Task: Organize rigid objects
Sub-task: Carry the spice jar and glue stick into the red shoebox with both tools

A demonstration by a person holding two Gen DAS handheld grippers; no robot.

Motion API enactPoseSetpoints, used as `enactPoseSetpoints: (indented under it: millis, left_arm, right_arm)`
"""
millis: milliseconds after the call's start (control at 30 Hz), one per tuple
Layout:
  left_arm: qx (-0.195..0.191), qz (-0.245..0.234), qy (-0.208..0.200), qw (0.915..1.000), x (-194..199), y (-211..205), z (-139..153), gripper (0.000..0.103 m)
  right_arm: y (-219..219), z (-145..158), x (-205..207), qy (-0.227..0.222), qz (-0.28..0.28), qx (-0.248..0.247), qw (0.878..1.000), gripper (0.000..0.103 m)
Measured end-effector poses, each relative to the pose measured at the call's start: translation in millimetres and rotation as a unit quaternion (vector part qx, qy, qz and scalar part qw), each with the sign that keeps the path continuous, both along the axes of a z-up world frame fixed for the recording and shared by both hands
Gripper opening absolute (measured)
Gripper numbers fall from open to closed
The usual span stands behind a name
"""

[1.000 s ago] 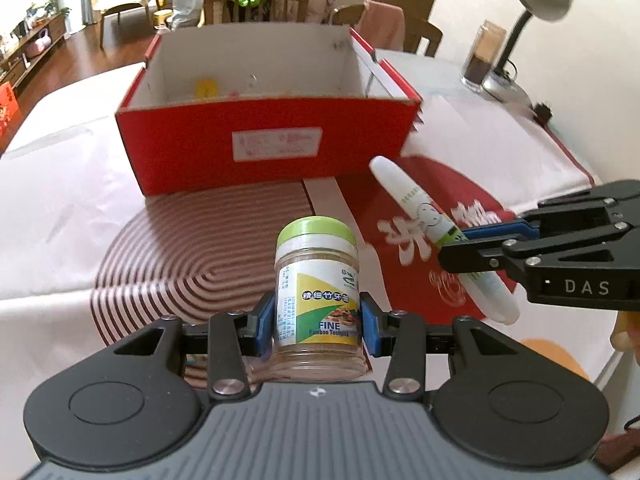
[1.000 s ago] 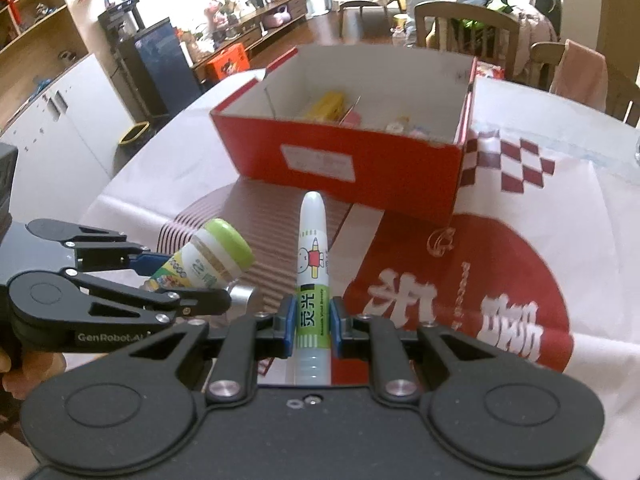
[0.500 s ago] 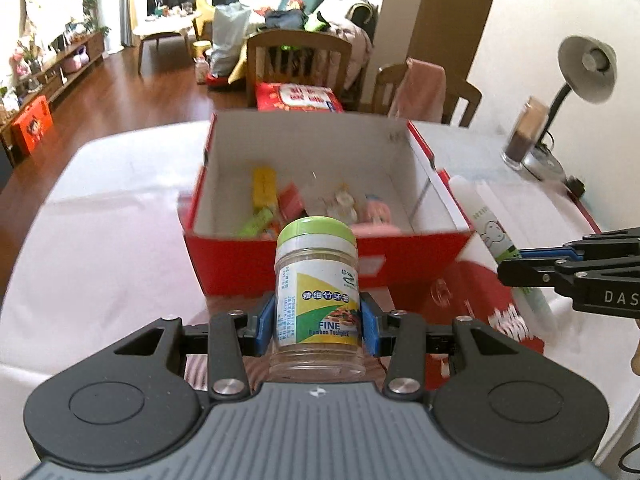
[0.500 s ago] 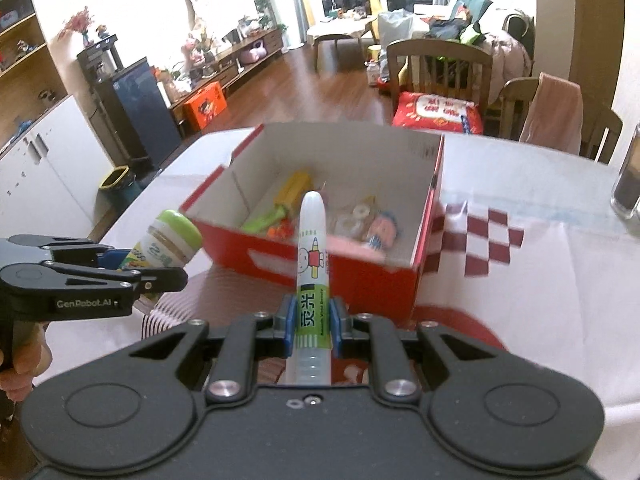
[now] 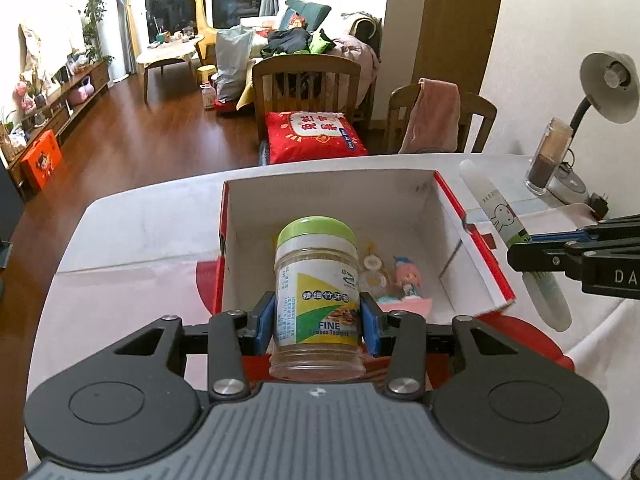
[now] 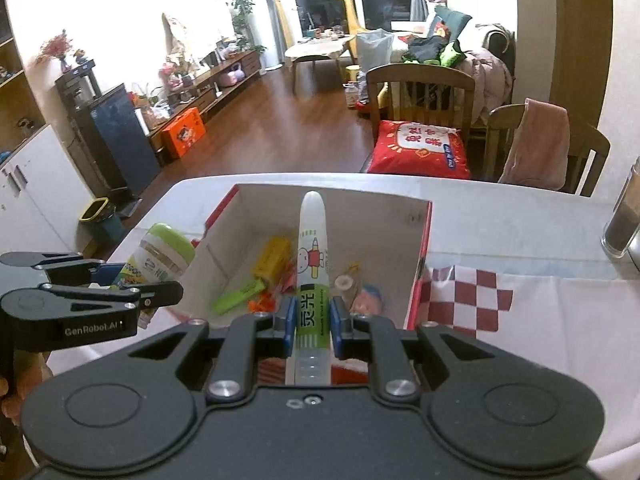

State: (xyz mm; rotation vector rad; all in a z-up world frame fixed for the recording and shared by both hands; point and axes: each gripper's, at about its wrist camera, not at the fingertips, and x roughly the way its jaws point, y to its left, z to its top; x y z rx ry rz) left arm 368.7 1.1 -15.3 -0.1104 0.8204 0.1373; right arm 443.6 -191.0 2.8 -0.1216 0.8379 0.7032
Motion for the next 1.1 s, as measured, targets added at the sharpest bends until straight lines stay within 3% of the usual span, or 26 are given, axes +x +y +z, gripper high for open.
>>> enactPoseSetpoints:
  millis: [600,1100]
  left_arm:
    - [0.009,0.005,0.048,0.9988,79.5,20.5,-39.7,0.043]
    - [-0.013,-0.003,0.101,0.9948,120.6,22.7,-83.9,0.043]
  right_arm:
    - [39.0,-47.8,64.0,0.029,-0.031,-0.054,0.998,0.017]
    - [61.3,-88.3,89.6,0.067,-0.050,-0.093,0.992,0.017]
